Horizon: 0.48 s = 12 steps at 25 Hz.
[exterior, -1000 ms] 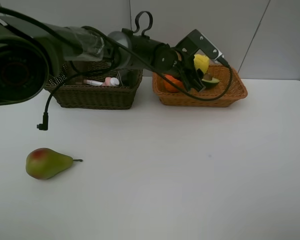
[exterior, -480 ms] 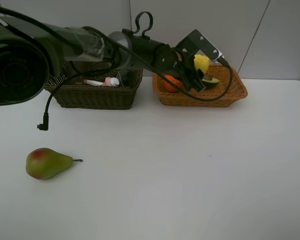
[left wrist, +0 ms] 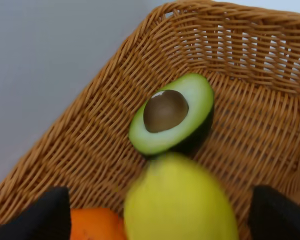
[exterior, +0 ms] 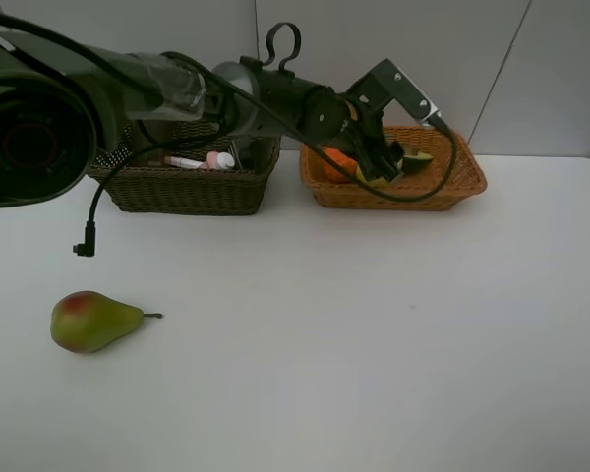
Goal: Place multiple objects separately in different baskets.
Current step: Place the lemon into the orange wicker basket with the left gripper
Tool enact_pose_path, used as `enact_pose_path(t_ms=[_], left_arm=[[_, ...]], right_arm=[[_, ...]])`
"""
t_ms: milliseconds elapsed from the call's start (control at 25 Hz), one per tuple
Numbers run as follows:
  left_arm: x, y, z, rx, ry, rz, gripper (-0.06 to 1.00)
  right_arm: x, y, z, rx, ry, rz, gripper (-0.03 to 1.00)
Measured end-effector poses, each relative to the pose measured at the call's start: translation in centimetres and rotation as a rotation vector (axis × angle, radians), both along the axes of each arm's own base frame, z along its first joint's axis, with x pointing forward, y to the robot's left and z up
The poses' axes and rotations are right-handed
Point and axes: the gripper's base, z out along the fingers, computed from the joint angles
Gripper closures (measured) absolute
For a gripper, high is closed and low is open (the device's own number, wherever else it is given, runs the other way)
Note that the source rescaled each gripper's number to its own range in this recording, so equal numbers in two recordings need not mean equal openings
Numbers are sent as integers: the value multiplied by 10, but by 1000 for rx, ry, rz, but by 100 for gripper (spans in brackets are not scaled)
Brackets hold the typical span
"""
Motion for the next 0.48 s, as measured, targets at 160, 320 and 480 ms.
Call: enact_pose_path(t_ms=[160,320,480], left_arm=[[0,0,0,3,-3,-2,-3],[0,0,0,3,-3,-3,-3],[0,0,0,3,-3,-3,-3]], right_arm=[[0,0,0,0,0,0,-3],[0,0,0,0,0,0,-3],[0,0,0,0,0,0,-3]])
